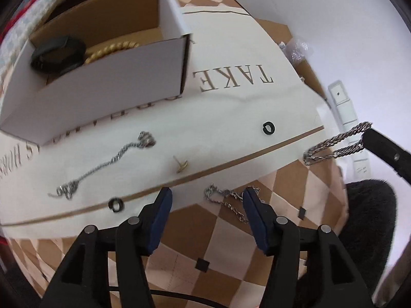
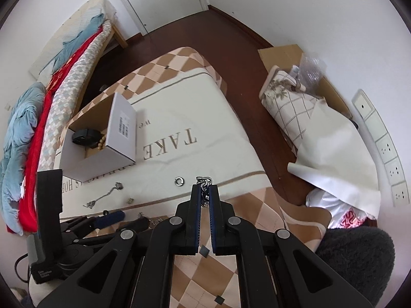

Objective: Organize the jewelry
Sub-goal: 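Grasp the thin silver link bracelet with left tool while right tool holds the chain, then lower both silver bracelets into the white box and open both tools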

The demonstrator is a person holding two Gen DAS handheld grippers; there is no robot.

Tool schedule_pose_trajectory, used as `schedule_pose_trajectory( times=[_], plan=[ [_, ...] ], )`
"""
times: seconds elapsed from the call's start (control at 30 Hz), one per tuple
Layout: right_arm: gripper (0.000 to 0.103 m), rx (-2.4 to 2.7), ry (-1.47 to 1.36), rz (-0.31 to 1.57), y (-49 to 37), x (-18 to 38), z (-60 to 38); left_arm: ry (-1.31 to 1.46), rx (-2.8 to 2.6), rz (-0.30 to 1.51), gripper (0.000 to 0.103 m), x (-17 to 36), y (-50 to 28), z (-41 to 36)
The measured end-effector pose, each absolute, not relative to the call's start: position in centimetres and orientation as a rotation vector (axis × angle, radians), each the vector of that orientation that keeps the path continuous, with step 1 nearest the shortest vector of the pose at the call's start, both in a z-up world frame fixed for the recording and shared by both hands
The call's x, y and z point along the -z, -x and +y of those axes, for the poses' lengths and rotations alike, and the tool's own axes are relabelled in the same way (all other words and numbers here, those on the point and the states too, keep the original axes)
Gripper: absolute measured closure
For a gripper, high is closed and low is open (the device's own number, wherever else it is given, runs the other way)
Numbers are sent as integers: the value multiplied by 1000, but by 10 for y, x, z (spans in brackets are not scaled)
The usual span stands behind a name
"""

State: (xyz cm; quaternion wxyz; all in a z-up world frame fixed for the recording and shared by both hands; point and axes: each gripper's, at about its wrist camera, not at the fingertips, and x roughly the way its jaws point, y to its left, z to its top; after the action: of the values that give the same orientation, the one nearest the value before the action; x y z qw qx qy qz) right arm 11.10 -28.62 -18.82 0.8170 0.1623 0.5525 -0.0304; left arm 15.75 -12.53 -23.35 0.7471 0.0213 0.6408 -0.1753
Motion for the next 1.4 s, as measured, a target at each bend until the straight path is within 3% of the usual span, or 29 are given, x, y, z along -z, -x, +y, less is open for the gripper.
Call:
schedule_pose_trajectory(
  times=[0.1, 0.17, 0.2, 0.23, 0.53, 1.17, 1.4],
  plan=[
    [97, 67, -356, 1178, -112, 190, -288, -122, 377, 1363, 52, 235, -154, -134],
    [97, 70, -353, 1175, -113, 189, -287, -208, 382, 1321, 67, 236, -145, -141],
    [97, 70, -354, 1173, -113, 189, -287, -209, 412, 1312, 94, 235, -142, -142],
    [97, 71, -354, 1171, -114, 189, -287, -188, 442, 1323, 98, 235, -140, -143],
    [97, 55, -371, 1148, -113, 179, -286, -123, 405, 1325, 103, 222, -132, -116],
    [97, -125, -375, 1039, -150, 108, -240, 32, 360, 1013, 103, 72, -174, -58],
    [97, -241, -331, 1020, -209, 83, -194, 46, 284, 979, 103, 55, -213, -17]
  ],
)
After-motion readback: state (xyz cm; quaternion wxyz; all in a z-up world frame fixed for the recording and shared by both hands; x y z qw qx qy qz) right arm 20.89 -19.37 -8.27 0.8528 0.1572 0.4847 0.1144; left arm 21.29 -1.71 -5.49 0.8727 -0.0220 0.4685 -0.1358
